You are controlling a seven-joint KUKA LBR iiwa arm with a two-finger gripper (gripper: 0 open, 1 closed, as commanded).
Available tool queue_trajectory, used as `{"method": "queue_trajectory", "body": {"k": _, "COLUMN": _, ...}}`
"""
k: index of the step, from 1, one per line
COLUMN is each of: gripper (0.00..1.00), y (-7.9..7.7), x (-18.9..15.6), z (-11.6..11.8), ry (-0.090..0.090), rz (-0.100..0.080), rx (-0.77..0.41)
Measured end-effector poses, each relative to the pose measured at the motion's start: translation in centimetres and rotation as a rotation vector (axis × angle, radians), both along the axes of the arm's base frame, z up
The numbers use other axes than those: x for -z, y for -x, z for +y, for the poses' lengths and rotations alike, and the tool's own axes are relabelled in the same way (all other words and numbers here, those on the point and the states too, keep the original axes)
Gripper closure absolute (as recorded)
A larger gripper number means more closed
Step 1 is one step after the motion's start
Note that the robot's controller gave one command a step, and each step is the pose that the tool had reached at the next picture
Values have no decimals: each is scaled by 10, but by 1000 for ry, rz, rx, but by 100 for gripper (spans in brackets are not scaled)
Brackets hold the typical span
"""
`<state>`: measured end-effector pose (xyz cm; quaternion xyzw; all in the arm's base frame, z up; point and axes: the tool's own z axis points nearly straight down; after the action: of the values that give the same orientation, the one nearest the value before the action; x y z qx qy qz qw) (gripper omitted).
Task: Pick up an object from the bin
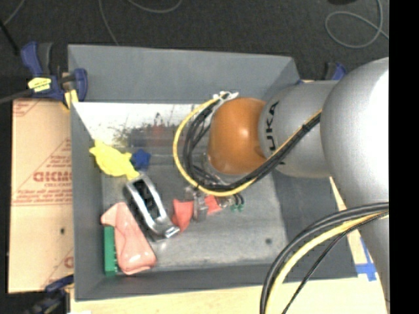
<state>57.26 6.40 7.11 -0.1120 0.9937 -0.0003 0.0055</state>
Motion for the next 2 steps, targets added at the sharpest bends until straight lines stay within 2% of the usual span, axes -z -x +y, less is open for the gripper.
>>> {"method": "queue_trajectory", "body": {"k": 1, "gripper": 100, "y": 3, "x": 0, "z": 0, "ry": 0, "rz": -2, "rx": -14}}
{"method": "queue_trajectory", "body": {"k": 2, "gripper": 100, "y": 6, "x": -37, "z": 3, "ry": 1, "rz": 6, "rx": -18}}
